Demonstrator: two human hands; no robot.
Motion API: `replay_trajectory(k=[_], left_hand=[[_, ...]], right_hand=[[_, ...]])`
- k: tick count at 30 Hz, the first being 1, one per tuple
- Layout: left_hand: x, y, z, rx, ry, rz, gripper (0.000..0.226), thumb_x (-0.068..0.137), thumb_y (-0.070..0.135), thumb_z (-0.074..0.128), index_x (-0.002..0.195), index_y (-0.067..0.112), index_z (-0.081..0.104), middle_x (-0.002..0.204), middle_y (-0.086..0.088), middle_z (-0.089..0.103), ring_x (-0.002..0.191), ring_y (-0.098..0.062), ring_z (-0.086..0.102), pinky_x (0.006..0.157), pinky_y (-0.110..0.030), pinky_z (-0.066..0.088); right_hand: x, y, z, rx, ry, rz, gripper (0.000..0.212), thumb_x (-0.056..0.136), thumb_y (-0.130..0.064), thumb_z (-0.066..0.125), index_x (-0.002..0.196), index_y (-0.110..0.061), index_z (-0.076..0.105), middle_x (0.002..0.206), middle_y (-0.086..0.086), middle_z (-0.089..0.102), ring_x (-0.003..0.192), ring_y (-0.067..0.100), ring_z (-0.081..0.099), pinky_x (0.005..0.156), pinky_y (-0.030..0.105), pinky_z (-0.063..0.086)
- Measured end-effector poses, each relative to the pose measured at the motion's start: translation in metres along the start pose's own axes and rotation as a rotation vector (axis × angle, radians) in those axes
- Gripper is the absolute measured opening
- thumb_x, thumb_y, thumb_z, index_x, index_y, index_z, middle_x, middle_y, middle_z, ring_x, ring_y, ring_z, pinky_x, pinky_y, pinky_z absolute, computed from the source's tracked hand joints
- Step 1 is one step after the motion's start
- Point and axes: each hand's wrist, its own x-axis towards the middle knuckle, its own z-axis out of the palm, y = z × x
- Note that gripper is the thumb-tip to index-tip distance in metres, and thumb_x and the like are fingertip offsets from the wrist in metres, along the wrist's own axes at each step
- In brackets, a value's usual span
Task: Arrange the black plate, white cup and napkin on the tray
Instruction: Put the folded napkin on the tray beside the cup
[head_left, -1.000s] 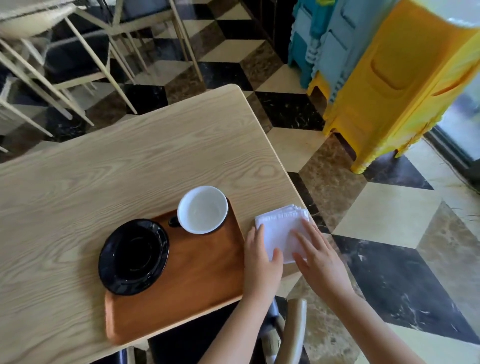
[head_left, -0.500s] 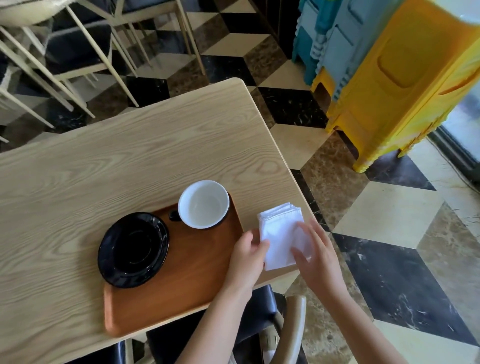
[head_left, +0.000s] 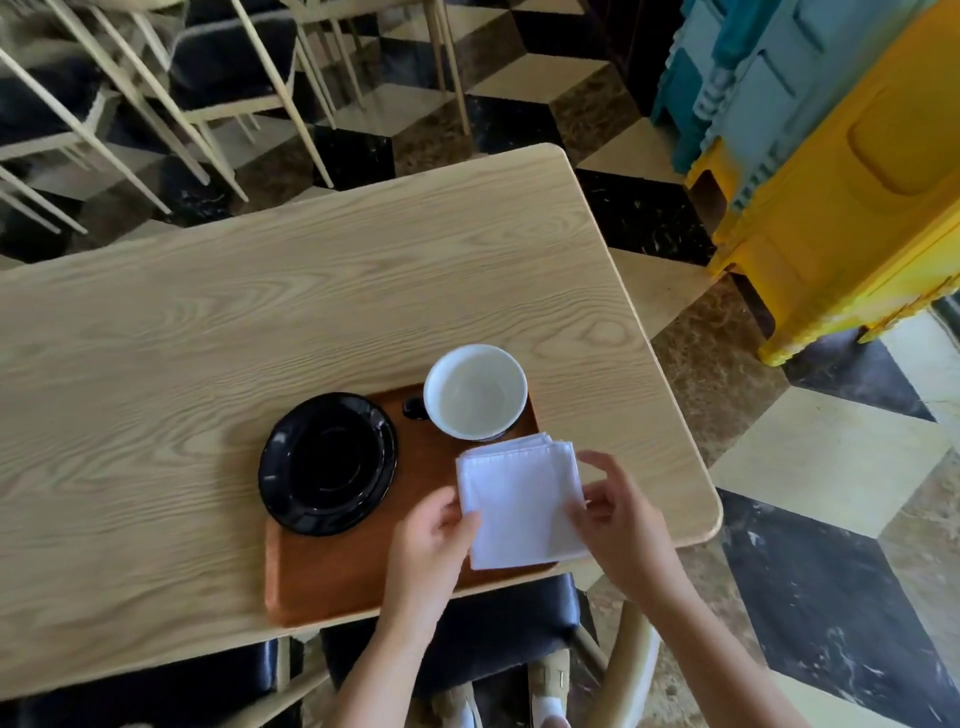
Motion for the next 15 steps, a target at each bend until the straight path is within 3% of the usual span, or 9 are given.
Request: replay_trajectory(k=[3, 6, 8, 10, 12, 14, 15], left_hand=[[-0.001, -0.011, -0.009, 0.072, 0.076, 0.060, 0.052, 0.082, 0.002, 0.064, 0.116, 0.035, 0.044, 0.094, 0.007, 0.069, 0.085, -0.001, 0.066, 0.076, -0.020, 0.053], [-0.001, -0.022, -0.014, 0.200, 0.096, 0.124, 0.067, 0.079, 0.001, 0.066, 0.127, 0.039, 0.037, 0.098, 0.010, 0.067, 0.090, 0.000, 0.064, 0.079, -0.015, 0.051], [-0.001, -0.030, -0.016, 0.322, 0.090, 0.188, 0.065, 0.078, 0.004, 0.068, 0.130, 0.032, 0.042, 0.111, 0.012, 0.060, 0.102, -0.003, 0.059, 0.085, -0.021, 0.052], [0.000, -0.038, -0.015, 0.467, 0.067, 0.263, 0.059, 0.078, 0.008, 0.070, 0.130, 0.023, 0.048, 0.115, 0.012, 0.051, 0.110, -0.009, 0.053, 0.090, -0.029, 0.051], [-0.003, -0.041, -0.012, 0.563, 0.052, 0.289, 0.057, 0.079, 0.012, 0.070, 0.131, 0.021, 0.048, 0.112, 0.012, 0.046, 0.103, -0.007, 0.050, 0.089, -0.022, 0.047], [-0.006, -0.045, -0.010, 0.656, 0.057, 0.331, 0.058, 0.078, 0.014, 0.071, 0.131, 0.020, 0.047, 0.114, 0.007, 0.048, 0.103, -0.010, 0.050, 0.090, -0.016, 0.040], [-0.007, -0.050, -0.009, 0.717, 0.067, 0.364, 0.059, 0.076, 0.014, 0.072, 0.130, 0.019, 0.049, 0.117, 0.001, 0.051, 0.108, -0.016, 0.052, 0.092, -0.019, 0.041]], right_hand=[[0.001, -0.008, 0.012, -0.141, -0.052, -0.043, 0.044, 0.084, -0.013, 0.059, 0.118, -0.037, 0.046, 0.079, -0.016, 0.060, 0.073, 0.006, 0.060, 0.065, 0.023, 0.049], [0.001, -0.009, 0.020, -0.298, -0.077, -0.126, 0.043, 0.082, -0.015, 0.059, 0.120, -0.034, 0.050, 0.094, -0.006, 0.061, 0.080, 0.016, 0.060, 0.070, 0.031, 0.048], [0.000, -0.007, 0.024, -0.440, -0.075, -0.201, 0.043, 0.080, -0.018, 0.062, 0.120, -0.031, 0.053, 0.097, -0.002, 0.060, 0.081, 0.021, 0.060, 0.065, 0.033, 0.049], [0.000, -0.003, 0.028, -0.602, -0.054, -0.303, 0.044, 0.071, -0.017, 0.070, 0.112, -0.026, 0.059, 0.086, 0.001, 0.061, 0.072, 0.027, 0.061, 0.055, 0.030, 0.046], [0.000, 0.002, 0.030, -0.738, -0.009, -0.391, 0.047, 0.056, -0.016, 0.079, 0.100, -0.021, 0.064, 0.075, 0.002, 0.061, 0.061, 0.027, 0.060, 0.051, 0.027, 0.045], [-0.001, 0.006, 0.030, -0.799, 0.035, -0.431, 0.049, 0.050, -0.018, 0.081, 0.096, -0.019, 0.064, 0.082, 0.004, 0.062, 0.068, 0.027, 0.060, 0.053, 0.031, 0.049], [-0.001, 0.009, 0.031, -0.805, 0.051, -0.444, 0.049, 0.051, -0.019, 0.081, 0.098, -0.019, 0.064, 0.090, 0.006, 0.063, 0.076, 0.027, 0.060, 0.058, 0.033, 0.052]])
